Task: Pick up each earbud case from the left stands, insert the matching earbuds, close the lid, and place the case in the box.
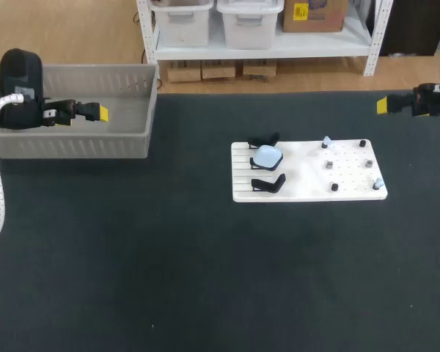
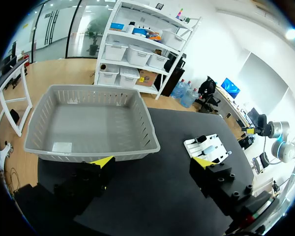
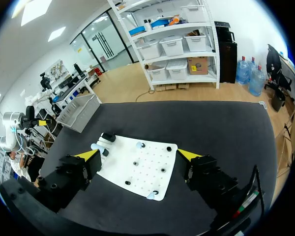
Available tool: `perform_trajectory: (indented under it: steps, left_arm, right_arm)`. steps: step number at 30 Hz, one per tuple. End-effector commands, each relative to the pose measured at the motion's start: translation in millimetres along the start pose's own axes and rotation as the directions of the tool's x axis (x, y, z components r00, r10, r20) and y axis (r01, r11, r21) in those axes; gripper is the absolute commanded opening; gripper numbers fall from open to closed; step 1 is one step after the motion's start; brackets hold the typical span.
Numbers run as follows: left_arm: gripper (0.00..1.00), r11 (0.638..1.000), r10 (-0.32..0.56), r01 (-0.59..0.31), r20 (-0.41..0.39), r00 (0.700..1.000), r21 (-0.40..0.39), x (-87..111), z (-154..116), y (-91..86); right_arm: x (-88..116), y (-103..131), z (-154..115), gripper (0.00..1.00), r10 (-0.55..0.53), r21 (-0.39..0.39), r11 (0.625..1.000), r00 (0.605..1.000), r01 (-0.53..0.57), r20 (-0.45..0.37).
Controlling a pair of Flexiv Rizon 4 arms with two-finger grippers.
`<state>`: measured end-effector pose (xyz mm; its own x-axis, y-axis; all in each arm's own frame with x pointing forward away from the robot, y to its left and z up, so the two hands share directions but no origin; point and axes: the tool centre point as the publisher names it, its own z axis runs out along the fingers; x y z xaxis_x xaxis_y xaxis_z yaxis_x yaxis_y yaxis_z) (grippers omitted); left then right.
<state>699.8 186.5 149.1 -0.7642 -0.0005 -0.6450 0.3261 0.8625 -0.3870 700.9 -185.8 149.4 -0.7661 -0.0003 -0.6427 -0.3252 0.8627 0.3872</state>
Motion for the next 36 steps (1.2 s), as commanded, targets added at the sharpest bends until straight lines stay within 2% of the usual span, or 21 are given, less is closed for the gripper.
perform_trajectory:
  steps: [1,13,16,18,20,22,23,24,26,27,31,36]
  left_arm:
    - [1.0,1.0,-0.002,0.002,-0.004,1.0,-0.008,-0.7,0,-1.7]
    - [1.0,1.0,-0.002,0.002,-0.004,1.0,-0.008,-0.7,0,-1.7]
    - [1.0,0.984,0.072,-0.08,0.056,0.996,0.16,-3.0,-4,-11.3]
    - [1.0,0.94,0.135,-0.165,0.118,0.984,0.3,-4.0,-8,-16.3]
    - [1.0,0.881,0.2,-0.259,0.185,0.962,0.396,-3.9,-11,-22.5]
    - [1.0,0.829,0.252,-0.326,0.216,0.943,0.455,-4.8,-12,-26.6]
    - [1.0,0.791,0.286,-0.37,0.24,0.928,0.487,-4.5,-12,-29.5]
    - [1.0,0.779,0.303,-0.382,0.235,0.924,0.497,-4.9,-11,-31.3]
    - [1.0,0.721,0.347,-0.43,0.255,0.903,0.544,-5.8,-10,-36.2]
    - [1.0,0.704,0.378,-0.453,0.251,0.891,0.548,-6.4,-8,-39.2]
    - [1.0,0.612,0.499,-0.539,0.247,0.831,0.578,-7.5,1,-52.8]
    - [1.0,0.529,0.62,-0.603,0.212,0.755,0.598,-7.1,20,-64.0]
  right_arm:
    - [0,0,0,1.0,0.0,0.0,1.0,1.0,0.0,0.0]
    - [0,0,0,1.0,0.0,0.0,1.0,1.0,0.0,0.0]
    - [0,0,0,1.0,0.0,0.0,1.0,1.0,0.0,0.0]
    - [0,0,0,1.0,0.0,0.0,1.0,1.0,0.0,0.0]
    - [0,0,0,1.0,0.0,0.0,1.0,1.0,0.0,0.0]
    - [0,0,0,1.0,0.0,0.0,1.0,1.0,0.0,0.0]
    - [0,0,0,1.0,0.0,0.0,1.0,1.0,0.0,0.0]
    - [0,0,0,1.0,0.0,0.0,1.0,1.0,0.0,0.0]
    - [0,0,0,1.0,0.0,0.0,1.0,1.0,0.0,0.0]
    - [0,0,0,1.0,0.0,0.0,1.0,1.0,0.0,0.0]
    - [0,0,0,1.0,0.0,0.0,1.0,1.0,0.0,0.0]
    - [0,0,0,1.0,0.0,0.0,1.0,1.0,0.0,0.0]
